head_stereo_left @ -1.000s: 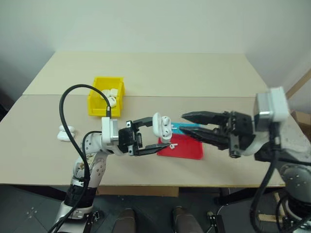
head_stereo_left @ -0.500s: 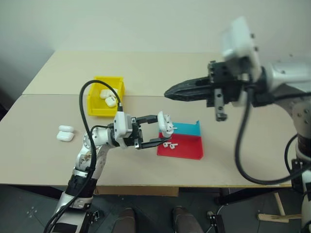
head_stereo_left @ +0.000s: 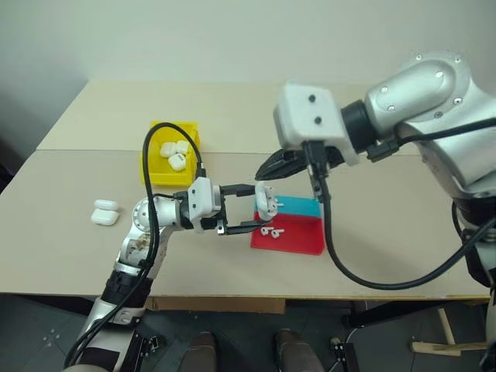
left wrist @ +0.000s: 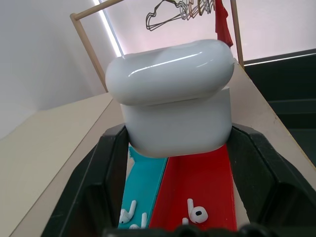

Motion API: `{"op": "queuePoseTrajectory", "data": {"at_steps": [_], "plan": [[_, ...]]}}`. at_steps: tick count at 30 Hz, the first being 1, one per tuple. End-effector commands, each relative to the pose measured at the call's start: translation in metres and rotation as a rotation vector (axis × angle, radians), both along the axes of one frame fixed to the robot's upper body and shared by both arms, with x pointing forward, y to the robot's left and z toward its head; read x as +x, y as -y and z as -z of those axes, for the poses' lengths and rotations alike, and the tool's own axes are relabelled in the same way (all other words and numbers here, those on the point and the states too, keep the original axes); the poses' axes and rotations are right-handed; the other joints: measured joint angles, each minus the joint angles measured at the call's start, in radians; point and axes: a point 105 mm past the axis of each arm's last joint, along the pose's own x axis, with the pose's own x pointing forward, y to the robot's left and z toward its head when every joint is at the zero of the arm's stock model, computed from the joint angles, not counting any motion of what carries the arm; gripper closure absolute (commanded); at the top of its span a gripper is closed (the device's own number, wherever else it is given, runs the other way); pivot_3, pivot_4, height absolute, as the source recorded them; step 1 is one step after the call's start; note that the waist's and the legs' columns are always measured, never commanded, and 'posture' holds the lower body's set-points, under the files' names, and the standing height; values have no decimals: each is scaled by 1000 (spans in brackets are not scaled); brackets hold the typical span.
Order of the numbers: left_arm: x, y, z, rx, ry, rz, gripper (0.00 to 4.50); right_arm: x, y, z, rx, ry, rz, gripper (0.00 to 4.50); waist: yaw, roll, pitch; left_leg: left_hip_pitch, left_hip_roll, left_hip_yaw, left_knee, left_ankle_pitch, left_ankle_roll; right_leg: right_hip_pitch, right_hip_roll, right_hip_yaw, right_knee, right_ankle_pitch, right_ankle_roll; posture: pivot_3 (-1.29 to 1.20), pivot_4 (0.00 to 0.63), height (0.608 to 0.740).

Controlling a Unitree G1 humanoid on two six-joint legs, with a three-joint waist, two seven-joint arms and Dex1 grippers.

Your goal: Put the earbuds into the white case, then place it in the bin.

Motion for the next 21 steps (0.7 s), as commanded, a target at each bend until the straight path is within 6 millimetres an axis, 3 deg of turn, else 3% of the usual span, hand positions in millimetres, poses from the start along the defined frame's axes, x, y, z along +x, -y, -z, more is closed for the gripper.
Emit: {"op": "queuePoseTrajectory", "data": {"at_steps": [1, 10, 21], "plan": [[-2, 3, -10, -4, 61, 15, 1780, -4, -6, -6, -15, 61, -55, 4481, -1, 0, 0, 0, 0, 0, 0, 0, 0, 0, 0, 0, 0, 0, 0, 0, 150, 740], [-3, 5, -14, -30, 71, 28, 1780, -1, -12, 6, -78, 111, -89, 4481, 1, 0, 0, 0, 0, 0, 1, 0, 0, 0, 0, 0, 1, 0, 0, 0, 150, 740], [-8, -1, -21, -118, 70, 56, 1780, 8, 2, 10, -129, 158, -67, 4481, 1, 0, 0, 0, 0, 0, 1, 0, 0, 0, 0, 0, 2, 0, 0, 0, 150, 740]]}}
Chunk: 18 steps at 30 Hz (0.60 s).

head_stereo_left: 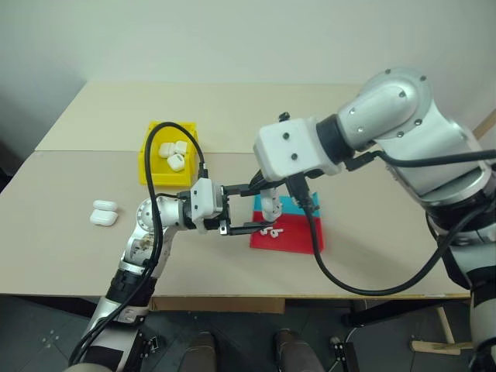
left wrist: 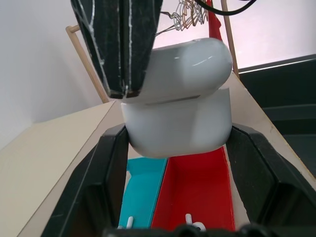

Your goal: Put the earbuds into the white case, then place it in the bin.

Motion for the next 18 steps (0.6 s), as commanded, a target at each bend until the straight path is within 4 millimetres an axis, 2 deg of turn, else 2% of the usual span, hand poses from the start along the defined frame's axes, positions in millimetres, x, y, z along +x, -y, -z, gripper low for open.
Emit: {"op": "queuePoseTrajectory", "data": {"at_steps": [1, 7, 11, 14, 18], "plan": [[-4, -7, -20, -107, 58, 5, 1780, 4, 12, -6, -7, 37, 31, 4481, 1, 0, 0, 0, 0, 0, 0, 0, 0, 0, 0, 0, 0, 0, 0, 0, 150, 740], [-3, -7, -23, -152, 58, 2, 1780, 7, 18, -9, 11, 45, 54, 4481, 1, 0, 0, 0, 0, 0, 0, 0, 0, 0, 0, 0, 0, 0, 0, 0, 150, 740], [-1, -7, -21, -162, 49, -11, 1780, 0, 9, -42, 216, 7, 41, 4481, -1, 0, 0, 0, 0, 0, 1, 0, 0, 0, 0, 0, 1, 0, 0, 0, 150, 740], [0, -9, -20, -185, 33, -36, 1780, 0, 12, -65, 359, -10, 65, 4481, 1, 0, 0, 1, 0, 0, 0, 0, 0, 0, 0, 0, 2, 0, 0, 0, 150, 740], [0, -14, -25, -245, 10, -100, 1780, 4, 27, -75, 511, 64, 115, 4481, 5, 0, 0, 0, -1, -1, 0, 0, 0, 1, -1, 0, 0, 0, 0, 0, 150, 740]]}}
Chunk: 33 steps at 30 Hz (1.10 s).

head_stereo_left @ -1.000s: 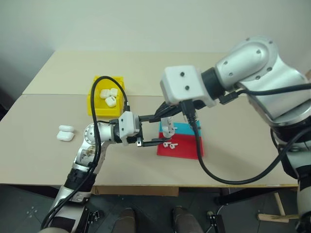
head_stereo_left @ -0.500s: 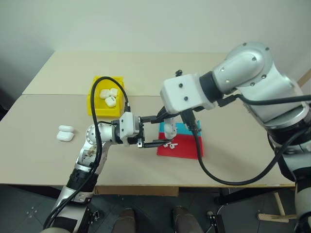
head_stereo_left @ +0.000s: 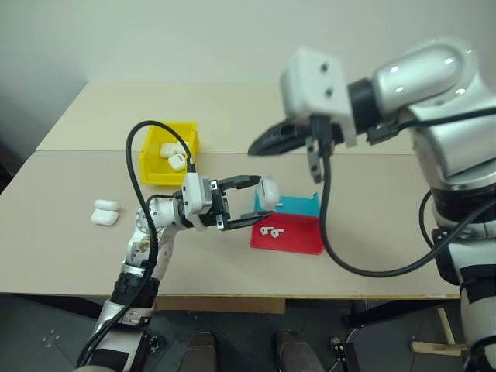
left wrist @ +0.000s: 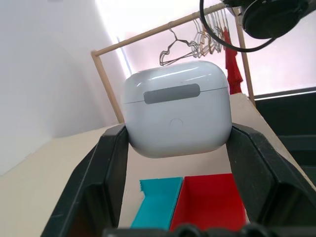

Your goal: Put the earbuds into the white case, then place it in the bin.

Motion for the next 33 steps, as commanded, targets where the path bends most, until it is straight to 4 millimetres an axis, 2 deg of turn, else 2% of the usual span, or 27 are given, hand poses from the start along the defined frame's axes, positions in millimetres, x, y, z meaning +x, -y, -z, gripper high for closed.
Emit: {"op": "queuePoseTrajectory", "data": {"at_steps": [1, 6, 10, 14, 18, 24, 33], "plan": [[-4, -8, -18, -86, 23, -65, 1780, -3, 17, -16, 158, 75, 49, 4481, 3, 0, 0, 0, 0, -1, 0, 0, 0, 0, 0, 0, 0, 0, 0, 0, 150, 740], [2, -25, -30, -130, 21, -252, 1780, 1, 41, 1, 292, 44, 179, 4481, 4, 0, 0, 0, -1, -1, 0, 0, 0, 0, -1, 0, 0, 0, 0, 0, 150, 740], [29, -58, -44, -160, 26, -615, 1780, 3, 64, 38, 334, -68, 340, 4481, 5, 0, 0, 0, -1, -2, 0, 0, 0, 1, 0, -1, 1, 0, 0, 0, 150, 740], [54, -89, -54, -249, 21, -913, 1780, 4, 76, 60, 356, -135, 428, 4481, 4, -1, 0, 0, -1, -1, 1, 0, 0, 1, 0, 0, 1, 0, 0, 0, 150, 740], [78, -116, -53, -276, 11, -1170, 1780, 11, 87, 73, 363, -178, 507, 4481, 7, -1, 0, 0, -2, -2, 1, 0, 0, 2, 0, -1, 0, 0, 0, 0, 150, 740], [110, -135, -34, -160, -33, -1368, 1780, 19, 94, 84, 342, -200, 576, 4481, 9, -1, 0, 0, -2, -2, 0, 0, 0, 1, 0, -1, 0, 0, 0, 0, 150, 740], [146, -131, -10, -82, -205, -1412, 1780, 16, 92, 91, 319, -210, 592, 4481, 23, -1, 0, -1, -2, -2, 0, 0, 0, 1, -1, -1, -1, 0, 0, 0, 150, 740]]}}
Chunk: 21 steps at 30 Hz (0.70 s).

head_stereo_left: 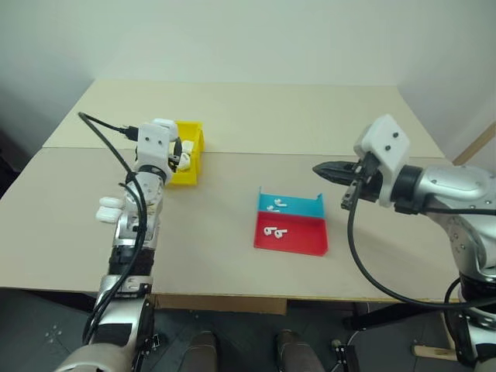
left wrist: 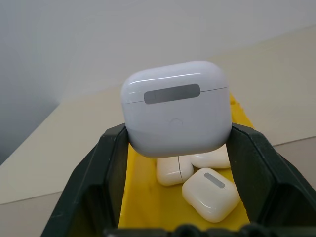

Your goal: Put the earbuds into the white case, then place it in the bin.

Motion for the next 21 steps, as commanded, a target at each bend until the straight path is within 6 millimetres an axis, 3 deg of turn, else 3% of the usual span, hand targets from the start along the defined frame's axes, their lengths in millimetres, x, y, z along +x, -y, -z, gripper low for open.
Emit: {"op": "queuePoseTrajectory", "data": {"at_steps": [1, 7, 12, 13, 17, 21], "plan": [[11, 4, -5, -24, -24, 2, 1780, -6, -2, -3, -30, 23, 1, 4481, 2, 0, 0, 0, 0, 0, 0, 0, 0, 0, 0, 0, 0, 0, 0, 0, 150, 740], [23, 5, 11, -44, -147, 55, 1780, -9, -3, 1, -40, 12, 7, 4481, 0, 0, 0, 0, 0, 0, 0, 0, 0, 0, 0, 0, -1, 0, 0, 0, 150, 740], [23, 1, 11, -57, -150, 47, 140, -9, 0, 4, -49, 8, 30, 4500, 2, 0, 0, -1, 0, 0, 0, 0, 0, 0, 0, -1, 0, 0, 0, 0, 150, 740], [23, 1, 10, -28, -144, 42, 44, -9, 0, 4, -49, 8, 32, 4500, 3, 0, 0, 0, 0, 0, 0, 0, 0, 0, 0, 0, 0, 0, 0, 0, 150, 740], [20, 6, 2, -43, -119, 83, 44, -9, 0, 4, -51, 10, 29, 4500, 3, 0, 0, 0, 0, 0, 0, 0, 0, 0, 0, -1, 0, 0, 0, 0, 150, 740], [5, 19, -20, -75, -43, 219, 44, -10, 3, 2, -67, 18, 19, 4500, 3, 0, 0, -1, 0, 0, 0, 0, 0, 0, 0, -1, 0, 0, 0, 0, 150, 740]]}}
